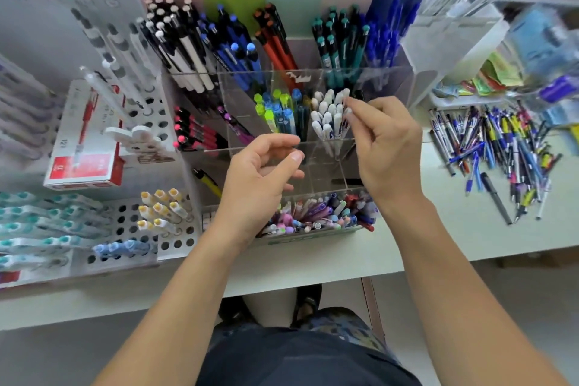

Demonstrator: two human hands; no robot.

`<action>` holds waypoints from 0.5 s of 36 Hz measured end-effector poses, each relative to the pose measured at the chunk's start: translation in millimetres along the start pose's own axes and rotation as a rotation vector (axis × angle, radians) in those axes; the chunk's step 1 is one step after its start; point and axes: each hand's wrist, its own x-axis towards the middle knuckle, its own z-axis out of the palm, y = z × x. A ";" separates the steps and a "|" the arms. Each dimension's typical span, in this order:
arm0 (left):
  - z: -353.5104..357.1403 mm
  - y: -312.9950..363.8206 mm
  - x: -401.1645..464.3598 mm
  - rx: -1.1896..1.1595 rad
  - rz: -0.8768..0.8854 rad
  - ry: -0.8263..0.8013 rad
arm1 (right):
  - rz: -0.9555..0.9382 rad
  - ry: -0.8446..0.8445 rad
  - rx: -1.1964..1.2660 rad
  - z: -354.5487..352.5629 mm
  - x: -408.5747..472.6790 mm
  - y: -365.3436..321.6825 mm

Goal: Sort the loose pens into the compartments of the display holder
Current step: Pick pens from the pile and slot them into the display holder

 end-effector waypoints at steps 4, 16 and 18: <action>12.1 -7.5 1.6 -0.009 -0.005 -0.032 | -0.034 -0.015 -0.033 -2.9 -3.5 2.7; 158.2 -29.2 -4.2 0.080 -0.054 -0.300 | 0.627 -0.043 0.090 -85.6 -54.8 128.6; 200.0 -44.9 -1.0 0.180 -0.098 -0.345 | 0.786 -0.091 0.108 -95.6 -74.5 178.0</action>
